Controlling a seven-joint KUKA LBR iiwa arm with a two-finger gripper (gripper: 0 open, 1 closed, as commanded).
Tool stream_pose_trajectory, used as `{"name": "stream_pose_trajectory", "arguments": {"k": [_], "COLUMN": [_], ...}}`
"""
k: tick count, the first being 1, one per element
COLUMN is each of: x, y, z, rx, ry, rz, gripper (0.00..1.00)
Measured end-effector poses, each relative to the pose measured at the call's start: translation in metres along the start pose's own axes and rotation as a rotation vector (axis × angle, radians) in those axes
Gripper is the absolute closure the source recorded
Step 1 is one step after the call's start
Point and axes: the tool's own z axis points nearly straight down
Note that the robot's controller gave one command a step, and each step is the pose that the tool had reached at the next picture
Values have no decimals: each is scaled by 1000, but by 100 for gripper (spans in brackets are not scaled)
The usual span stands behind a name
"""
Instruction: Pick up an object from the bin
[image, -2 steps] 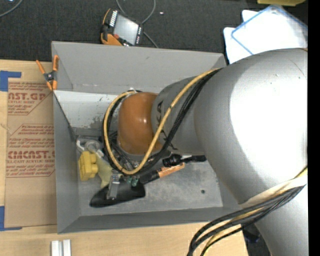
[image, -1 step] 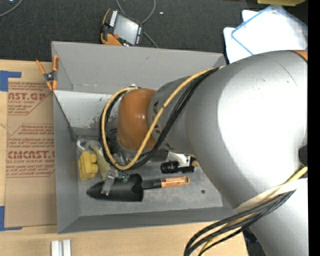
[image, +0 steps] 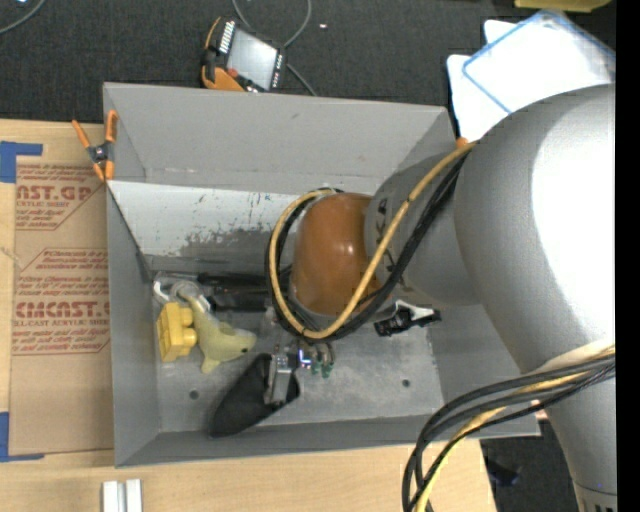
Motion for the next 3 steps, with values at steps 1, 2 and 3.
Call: {"name": "stream_pose_trajectory", "arguments": {"k": [1,2,3], "x": [-18,24,24], "y": [110,111,111], "z": [0,-1,-1], "rx": [3,2,2], "ry": [11,0,0], "rz": [-169,-293,-293], "gripper": [0,100,100]}}
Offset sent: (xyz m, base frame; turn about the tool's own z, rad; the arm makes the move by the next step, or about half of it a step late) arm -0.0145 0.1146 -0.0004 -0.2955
